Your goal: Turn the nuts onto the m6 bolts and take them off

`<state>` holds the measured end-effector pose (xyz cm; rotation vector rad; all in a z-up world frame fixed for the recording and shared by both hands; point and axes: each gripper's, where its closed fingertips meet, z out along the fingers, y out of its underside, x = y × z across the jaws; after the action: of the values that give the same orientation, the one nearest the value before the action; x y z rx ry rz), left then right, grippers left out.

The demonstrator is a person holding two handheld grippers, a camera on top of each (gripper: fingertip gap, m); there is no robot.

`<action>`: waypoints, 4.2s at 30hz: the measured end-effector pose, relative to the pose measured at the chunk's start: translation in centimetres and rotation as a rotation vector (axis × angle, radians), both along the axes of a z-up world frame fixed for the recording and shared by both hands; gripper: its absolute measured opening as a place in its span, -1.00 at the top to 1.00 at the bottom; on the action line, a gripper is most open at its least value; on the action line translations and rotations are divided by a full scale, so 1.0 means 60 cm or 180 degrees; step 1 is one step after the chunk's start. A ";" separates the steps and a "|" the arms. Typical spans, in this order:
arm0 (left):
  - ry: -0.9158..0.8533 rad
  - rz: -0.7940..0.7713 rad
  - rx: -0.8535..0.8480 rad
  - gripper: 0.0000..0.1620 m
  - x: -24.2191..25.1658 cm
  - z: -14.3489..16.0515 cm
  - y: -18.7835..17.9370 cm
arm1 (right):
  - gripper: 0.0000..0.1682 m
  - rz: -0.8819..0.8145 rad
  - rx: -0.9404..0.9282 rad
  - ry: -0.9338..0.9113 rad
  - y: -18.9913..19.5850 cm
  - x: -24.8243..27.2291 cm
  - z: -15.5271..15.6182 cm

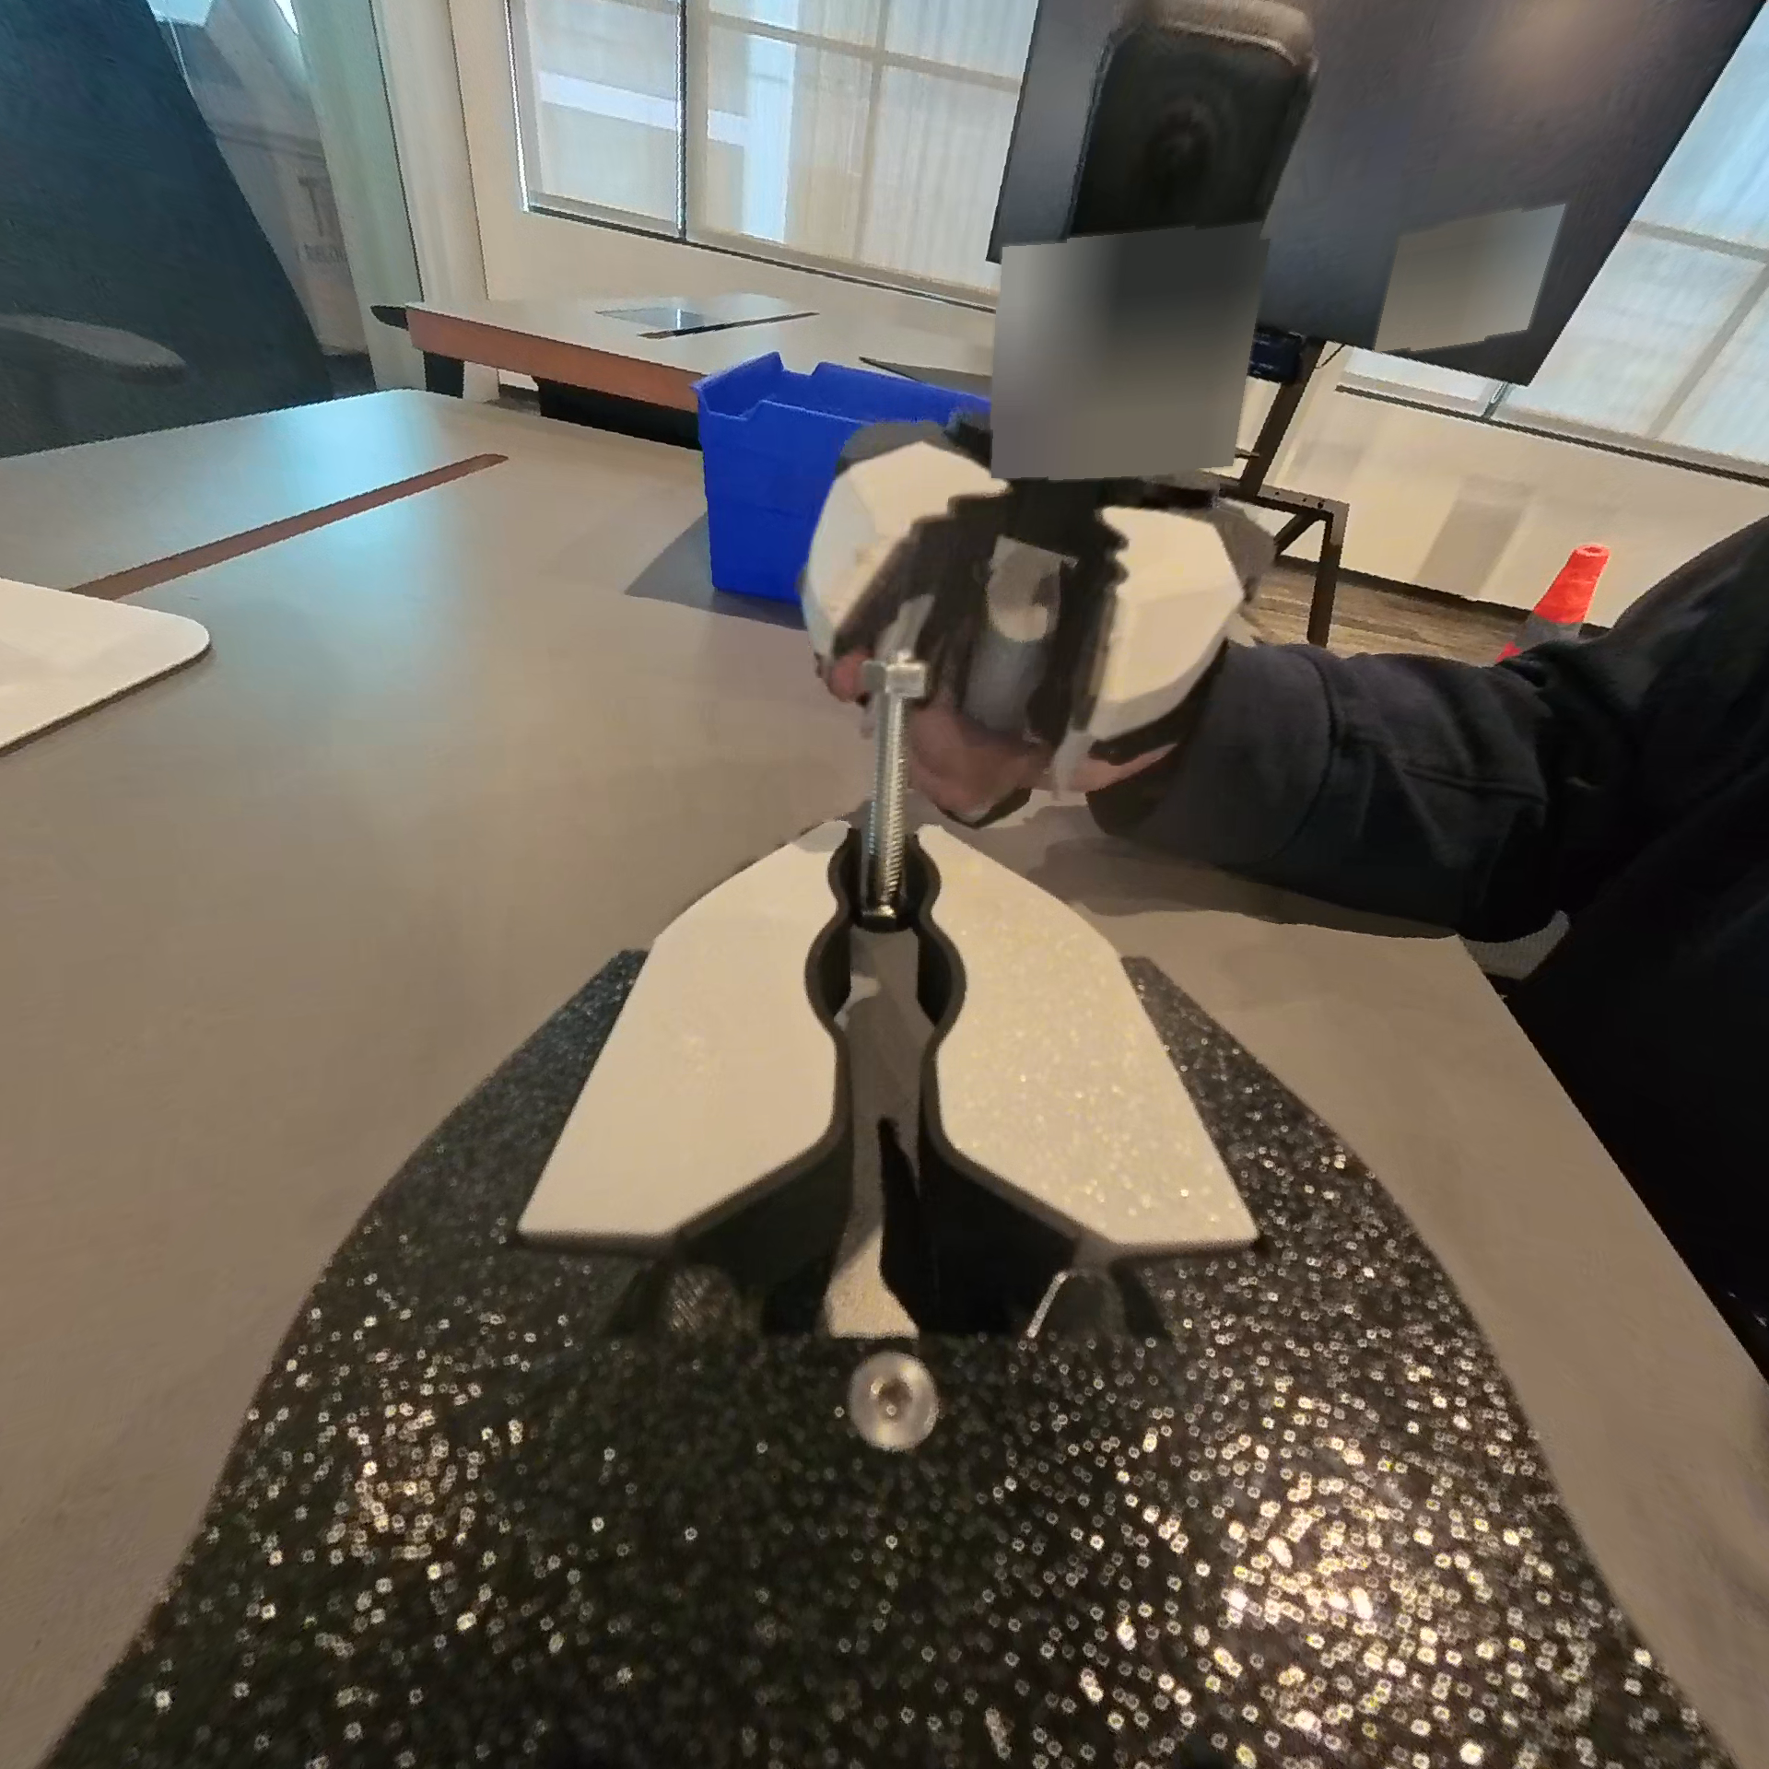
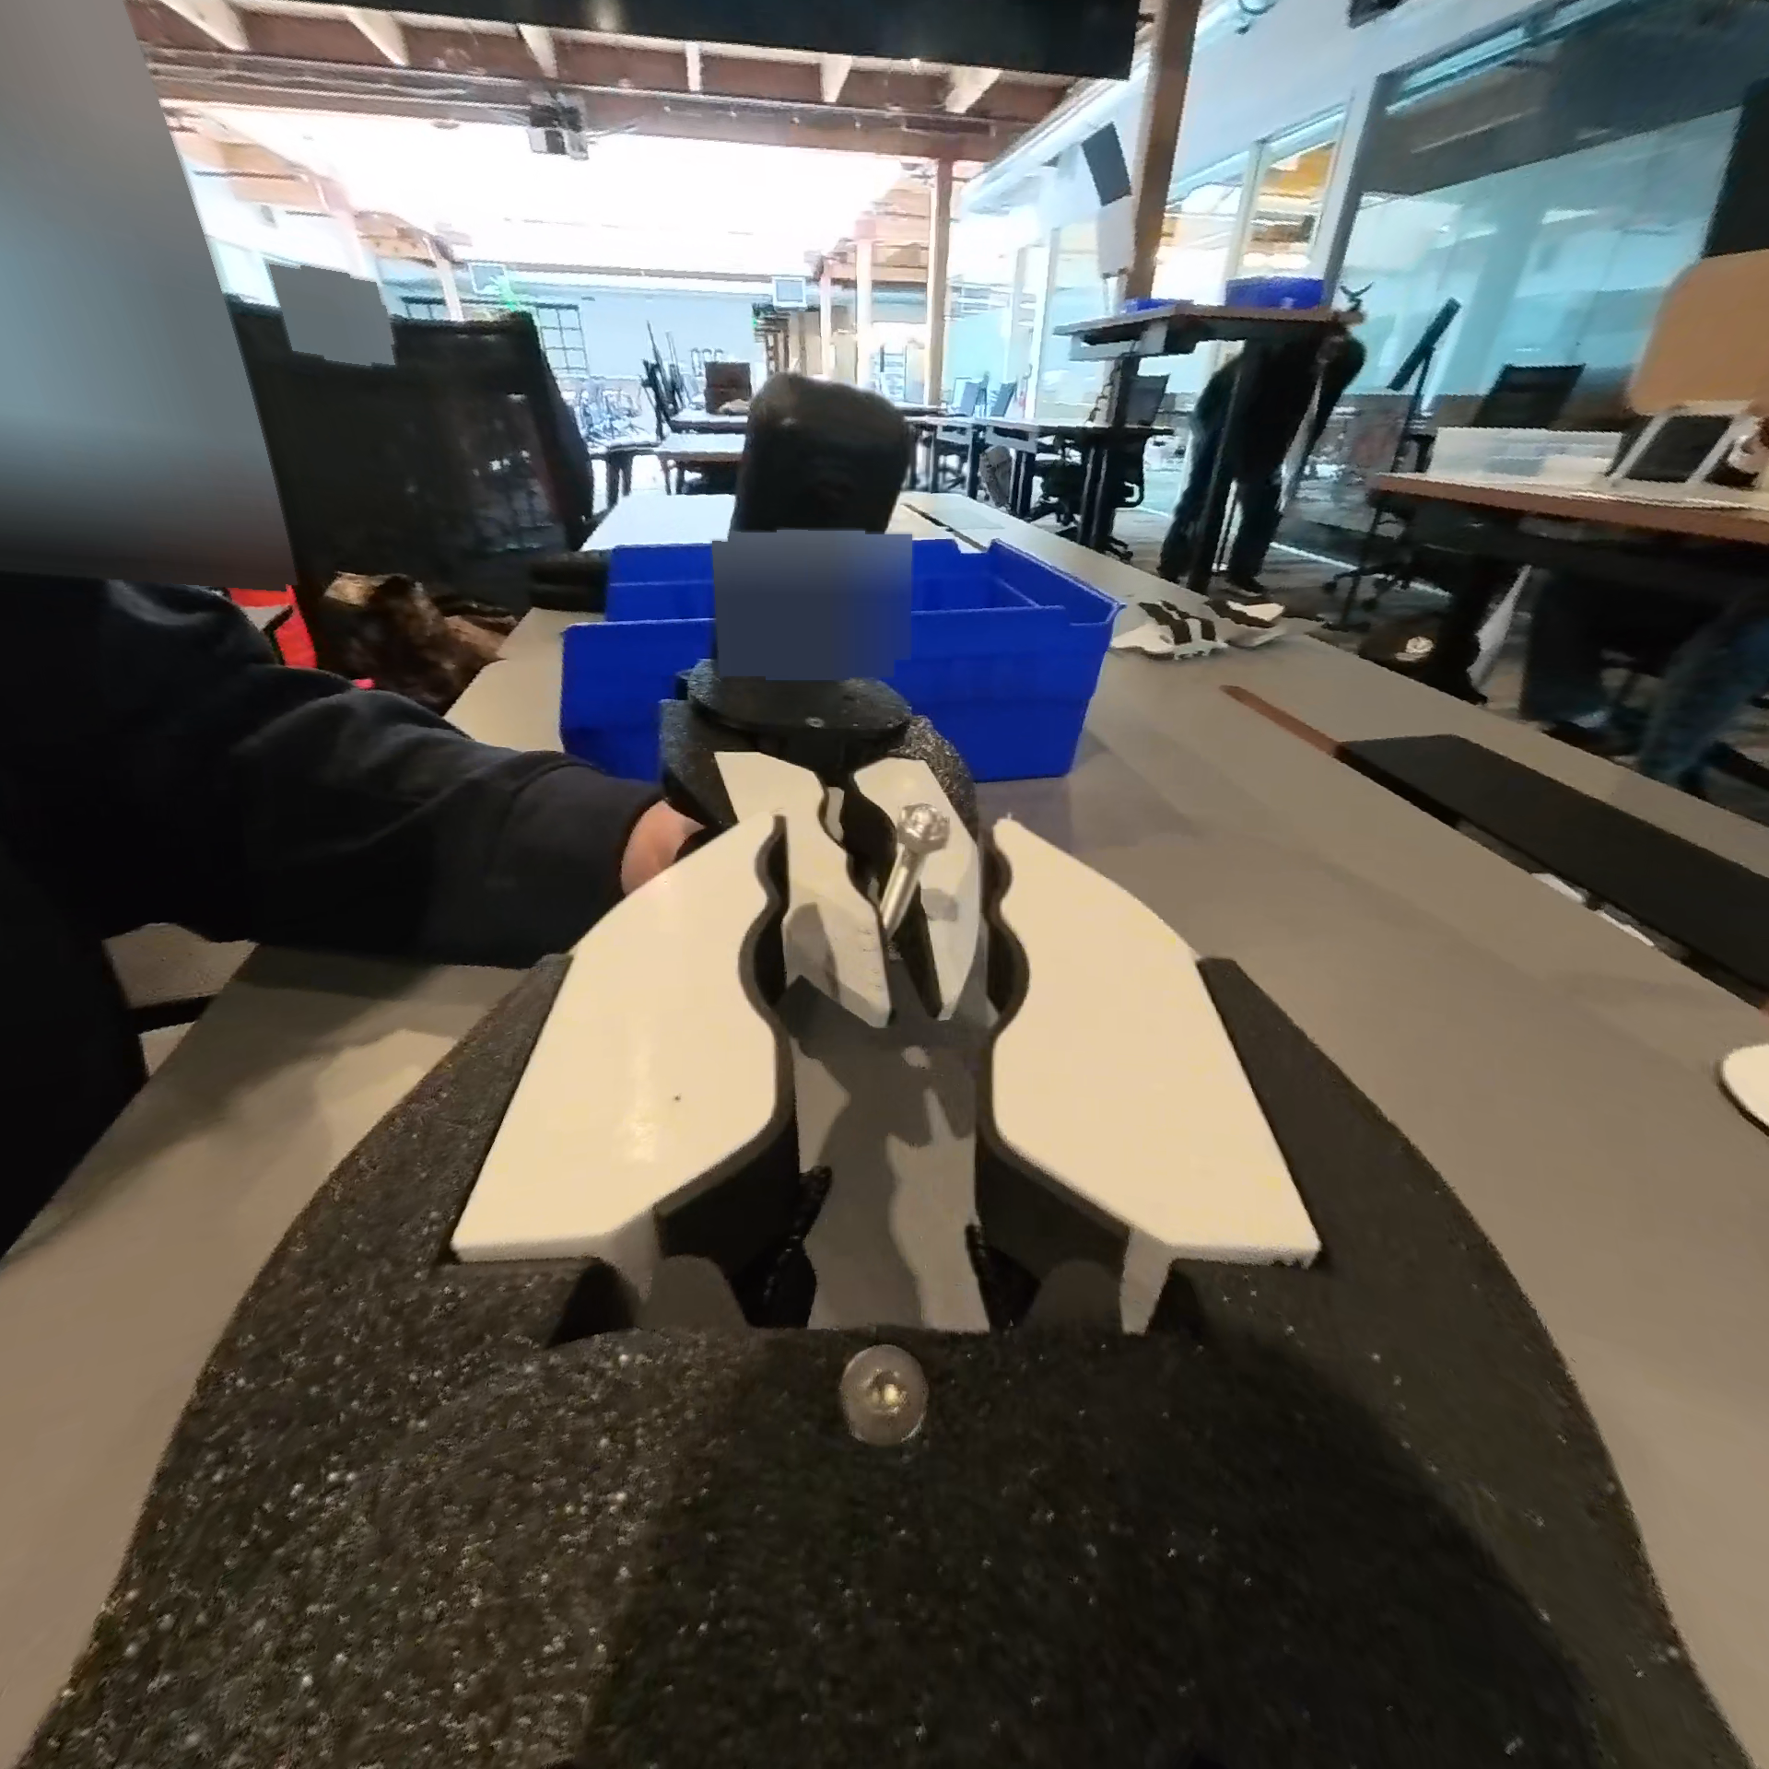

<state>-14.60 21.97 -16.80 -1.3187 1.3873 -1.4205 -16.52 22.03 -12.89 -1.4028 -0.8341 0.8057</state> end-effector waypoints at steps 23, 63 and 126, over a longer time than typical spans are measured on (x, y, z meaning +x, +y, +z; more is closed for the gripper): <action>0.0000 0.0001 -0.0003 0.90 -0.001 0.000 0.000 | 0.67 -0.0017 0.0084 -0.0086 -0.002 -0.004 -0.002; 0.0002 -0.0007 -0.0015 0.90 -0.001 0.000 -0.001 | 0.76 -0.0077 0.0113 0.0020 0.001 0.003 0.006; -0.0023 -0.0014 -0.0042 0.90 -0.001 0.002 0.000 | 0.74 -0.0022 0.0091 -0.0033 -0.001 -0.012 -0.002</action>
<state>-14.68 21.99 -16.68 -1.3185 1.3793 -1.4382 -17.26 21.97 -12.99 -1.3849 -0.8453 0.7790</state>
